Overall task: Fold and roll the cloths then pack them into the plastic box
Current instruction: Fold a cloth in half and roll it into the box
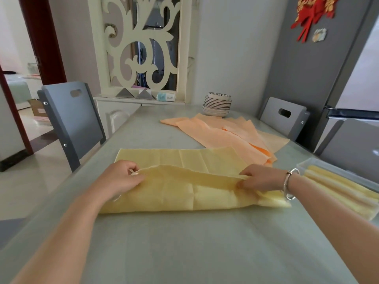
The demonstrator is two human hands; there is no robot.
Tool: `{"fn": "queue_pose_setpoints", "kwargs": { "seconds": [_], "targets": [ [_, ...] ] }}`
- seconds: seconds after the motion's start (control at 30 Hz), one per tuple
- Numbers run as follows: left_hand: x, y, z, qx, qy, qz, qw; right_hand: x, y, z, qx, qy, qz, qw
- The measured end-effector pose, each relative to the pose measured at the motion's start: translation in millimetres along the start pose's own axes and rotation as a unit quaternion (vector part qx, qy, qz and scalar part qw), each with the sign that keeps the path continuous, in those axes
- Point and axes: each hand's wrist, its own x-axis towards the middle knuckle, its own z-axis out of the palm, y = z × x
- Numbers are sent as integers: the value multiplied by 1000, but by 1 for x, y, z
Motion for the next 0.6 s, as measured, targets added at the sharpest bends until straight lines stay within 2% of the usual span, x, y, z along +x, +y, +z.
{"fn": "queue_pose_setpoints", "kwargs": {
  "seconds": [0.07, 0.1, 0.3, 0.6],
  "targets": [
    [3, -7, -3, 30, -9, -29, 999, 6, 1, -3, 9, -6, 16, 1000],
    [4, -10, -4, 42, -7, -41, 998, 12, 2, -4, 6, 17, 22, 1000],
    [12, -21, -6, 68, 46, -78, 994, 52, 2, 7, -59, 214, 52, 974],
    [22, -30, 5, 94, 149, -119, 977, 77, 11, 30, -59, 276, 94, 955]
  ]
}}
